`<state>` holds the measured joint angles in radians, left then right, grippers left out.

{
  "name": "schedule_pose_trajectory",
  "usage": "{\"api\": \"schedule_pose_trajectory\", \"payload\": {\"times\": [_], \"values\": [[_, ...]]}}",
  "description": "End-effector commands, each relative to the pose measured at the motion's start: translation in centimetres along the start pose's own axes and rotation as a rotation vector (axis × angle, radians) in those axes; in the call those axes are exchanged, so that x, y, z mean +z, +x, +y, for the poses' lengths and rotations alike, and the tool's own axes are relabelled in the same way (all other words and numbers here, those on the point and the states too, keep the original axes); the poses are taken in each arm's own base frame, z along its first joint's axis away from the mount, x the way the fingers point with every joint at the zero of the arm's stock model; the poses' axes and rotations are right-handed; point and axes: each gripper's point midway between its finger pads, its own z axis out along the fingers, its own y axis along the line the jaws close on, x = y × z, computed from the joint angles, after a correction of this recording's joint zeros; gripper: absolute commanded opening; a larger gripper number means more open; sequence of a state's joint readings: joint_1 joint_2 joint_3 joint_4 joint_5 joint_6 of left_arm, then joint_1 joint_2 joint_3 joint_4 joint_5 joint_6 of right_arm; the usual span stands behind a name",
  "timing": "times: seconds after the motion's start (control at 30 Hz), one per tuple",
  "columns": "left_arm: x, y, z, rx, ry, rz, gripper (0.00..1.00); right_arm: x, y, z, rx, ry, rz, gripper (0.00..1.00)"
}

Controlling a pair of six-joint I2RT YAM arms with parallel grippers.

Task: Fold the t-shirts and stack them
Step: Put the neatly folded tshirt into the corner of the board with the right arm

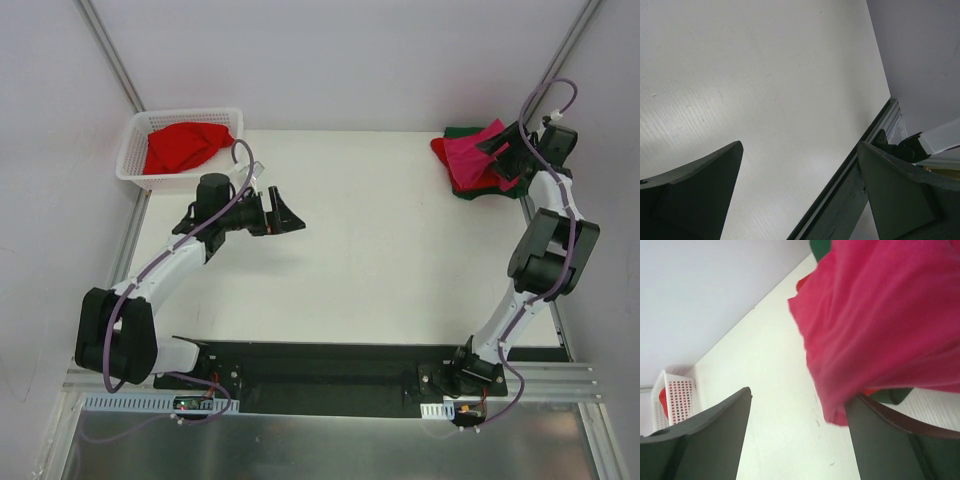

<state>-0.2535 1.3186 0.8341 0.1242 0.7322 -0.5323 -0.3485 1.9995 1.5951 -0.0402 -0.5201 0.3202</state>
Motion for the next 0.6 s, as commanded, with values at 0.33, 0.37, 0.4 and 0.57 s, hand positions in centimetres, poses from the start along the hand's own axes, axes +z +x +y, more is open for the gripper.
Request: {"api": "schedule_pose_trajectory", "payload": {"times": [0.33, 0.37, 0.4, 0.57], "values": [[-1.5, -0.5, -2.3, 0.052, 0.063, -0.045, 0.99, -7.3, 0.0, 3.5, -0.120, -0.014, -0.098, 0.76], [-1.5, -0.5, -2.1, 0.049, 0.061, -0.044, 0.99, -7.2, 0.1, 3.7, -0.108, -0.028, -0.096, 0.66], [-1.5, -0.5, -2.1, 0.048, 0.060, -0.044, 0.99, -7.0, 0.1, 3.9, -0.103, -0.047, -0.088, 0.59], [-1.1, -0.7, -2.2, 0.045, 0.074, -0.041, 0.95, -4.6, -0.5, 3.5, 0.000, -0.148, -0.063, 0.01]]}}
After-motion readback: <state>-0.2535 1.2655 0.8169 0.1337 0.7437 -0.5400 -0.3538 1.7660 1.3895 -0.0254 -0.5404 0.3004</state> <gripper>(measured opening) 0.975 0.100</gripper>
